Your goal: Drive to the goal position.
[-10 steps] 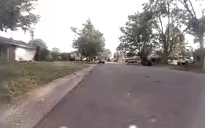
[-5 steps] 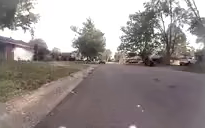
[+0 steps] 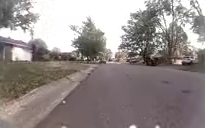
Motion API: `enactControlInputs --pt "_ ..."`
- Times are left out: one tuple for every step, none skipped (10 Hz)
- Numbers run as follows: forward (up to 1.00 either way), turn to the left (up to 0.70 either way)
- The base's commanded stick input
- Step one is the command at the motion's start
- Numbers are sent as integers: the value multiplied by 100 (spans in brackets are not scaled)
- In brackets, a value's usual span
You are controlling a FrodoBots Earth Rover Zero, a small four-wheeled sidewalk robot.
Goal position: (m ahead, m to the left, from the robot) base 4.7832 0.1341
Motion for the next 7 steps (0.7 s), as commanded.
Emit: enactControlInputs --pt "100 0" --pt "100 0" --pt "100 0" --pt "100 0" --pt "100 0" --pt "100 0" --pt "100 0"
